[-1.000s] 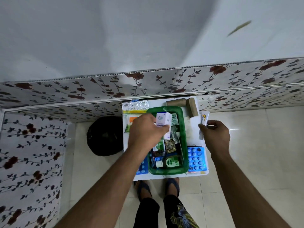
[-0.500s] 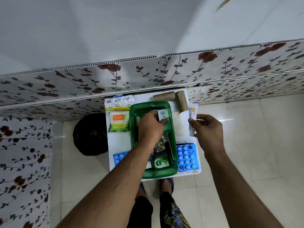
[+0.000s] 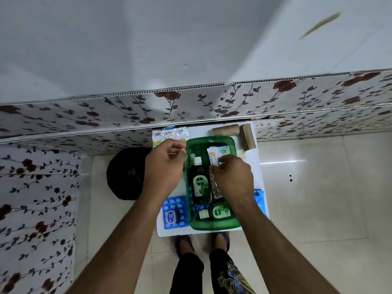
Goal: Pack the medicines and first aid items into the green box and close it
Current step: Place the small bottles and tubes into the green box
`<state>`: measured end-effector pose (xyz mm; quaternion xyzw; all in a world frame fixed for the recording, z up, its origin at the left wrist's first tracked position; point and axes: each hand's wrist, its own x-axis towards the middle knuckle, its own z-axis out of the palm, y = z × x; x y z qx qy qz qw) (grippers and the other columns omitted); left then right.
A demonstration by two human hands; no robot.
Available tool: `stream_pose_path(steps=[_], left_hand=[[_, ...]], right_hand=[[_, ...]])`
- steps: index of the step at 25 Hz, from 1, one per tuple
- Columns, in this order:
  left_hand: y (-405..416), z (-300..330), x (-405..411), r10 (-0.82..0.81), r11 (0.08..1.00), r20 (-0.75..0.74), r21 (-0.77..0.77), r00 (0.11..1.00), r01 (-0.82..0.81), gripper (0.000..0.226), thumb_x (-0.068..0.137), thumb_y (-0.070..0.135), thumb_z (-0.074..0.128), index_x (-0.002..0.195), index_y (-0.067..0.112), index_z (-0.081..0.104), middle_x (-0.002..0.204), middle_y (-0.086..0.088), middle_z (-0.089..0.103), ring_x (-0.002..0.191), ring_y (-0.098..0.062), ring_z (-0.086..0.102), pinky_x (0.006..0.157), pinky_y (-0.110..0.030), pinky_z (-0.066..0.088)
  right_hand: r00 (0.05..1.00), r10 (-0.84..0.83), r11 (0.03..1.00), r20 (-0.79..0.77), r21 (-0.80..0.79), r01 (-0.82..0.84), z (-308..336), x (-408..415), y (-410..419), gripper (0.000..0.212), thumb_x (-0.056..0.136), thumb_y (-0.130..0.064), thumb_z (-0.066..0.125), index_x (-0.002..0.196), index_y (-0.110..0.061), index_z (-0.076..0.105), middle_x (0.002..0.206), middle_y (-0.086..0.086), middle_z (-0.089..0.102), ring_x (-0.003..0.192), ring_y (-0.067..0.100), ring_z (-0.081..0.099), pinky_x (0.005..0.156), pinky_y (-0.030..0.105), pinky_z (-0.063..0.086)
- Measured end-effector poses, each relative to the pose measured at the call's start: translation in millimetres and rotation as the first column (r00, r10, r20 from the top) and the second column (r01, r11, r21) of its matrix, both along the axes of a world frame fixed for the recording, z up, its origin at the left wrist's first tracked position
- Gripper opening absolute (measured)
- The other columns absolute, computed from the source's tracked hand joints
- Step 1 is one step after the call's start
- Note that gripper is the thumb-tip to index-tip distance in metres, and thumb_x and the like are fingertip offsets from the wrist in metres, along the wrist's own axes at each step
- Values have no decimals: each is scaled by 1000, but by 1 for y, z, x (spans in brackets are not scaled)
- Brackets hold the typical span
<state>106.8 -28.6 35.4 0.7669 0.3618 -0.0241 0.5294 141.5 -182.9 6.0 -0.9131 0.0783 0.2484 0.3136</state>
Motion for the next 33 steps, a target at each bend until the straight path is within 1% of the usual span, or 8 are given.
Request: stream_pose_path(steps=[6, 12, 14, 17, 19, 23, 27, 33], left_hand=[[34, -43, -31, 58, 998, -42, 26, 997, -57, 22, 87, 14, 63, 78, 33, 67, 86, 4, 73, 81, -16, 70, 81, -43, 58], [40, -64, -65, -6, 1000, -95, 20, 995, 8, 22, 87, 12, 62, 81, 33, 67, 85, 2, 71, 78, -16, 70, 77, -41, 58], [40, -65, -77, -22, 999, -130, 20, 991, 25, 24, 86, 11, 63, 82, 35, 66, 84, 2, 71, 77, -17, 70, 76, -39, 58], [39, -61, -99, -131, 989, -217, 34, 967, 142, 19, 82, 12, 70, 93, 28, 68, 89, 3, 69, 80, -14, 68, 77, -36, 57], [36, -62, -113, -289, 950, -266, 43, 920, 311, 35, 76, 19, 78, 108, 25, 67, 101, 4, 65, 88, -11, 64, 79, -32, 55], [25, -73, -131, -512, 802, -340, 140, 789, 581, 69, 63, 31, 87, 125, 26, 58, 118, 3, 49, 108, -13, 51, 91, -29, 47], [18, -86, -137, -566, 675, -423, 254, 707, 693, 67, 66, 31, 84, 127, 25, 57, 118, 1, 52, 112, -19, 49, 91, -32, 46], [18, -95, -136, -557, 601, -469, 342, 685, 723, 51, 72, 35, 77, 119, 23, 63, 116, 4, 62, 108, -21, 49, 90, -35, 42]], right_hand=[[946, 300, 925, 120, -280, -258, -25, 2, 27, 16, 84, -21, 66, 89, -6, 65, 89, 14, 69, 80, 34, 66, 61, 29, 41], [911, 368, 897, 186, -330, -295, -22, -8, 31, 12, 85, -17, 65, 92, -7, 66, 90, 14, 70, 79, 33, 67, 60, 28, 39], [919, 281, 939, 275, -279, -203, 2, -14, 17, 16, 89, -22, 60, 95, -11, 70, 90, 11, 73, 81, 33, 67, 60, 28, 40], [905, -99, 986, 414, -79, 144, 32, -11, -28, 16, 87, -22, 61, 93, -16, 74, 87, 3, 77, 81, 26, 69, 65, 25, 39], [919, -216, 963, 330, -86, 257, 15, 3, -61, 18, 88, -23, 61, 99, -14, 73, 95, 4, 76, 90, 27, 69, 71, 25, 38], [993, -90, 980, -70, -185, 76, -46, 24, -78, 45, 84, -37, 70, 122, -12, 64, 115, 11, 71, 107, 30, 64, 82, 29, 43], [996, -72, 987, -46, -148, 64, -69, 26, -71, 45, 78, -36, 76, 116, -14, 65, 116, 11, 70, 106, 31, 64, 84, 34, 46], [990, -108, 992, -89, -79, 101, -74, 30, -69, 28, 76, -26, 80, 97, -10, 71, 95, 10, 70, 93, 30, 65, 74, 28, 41]])
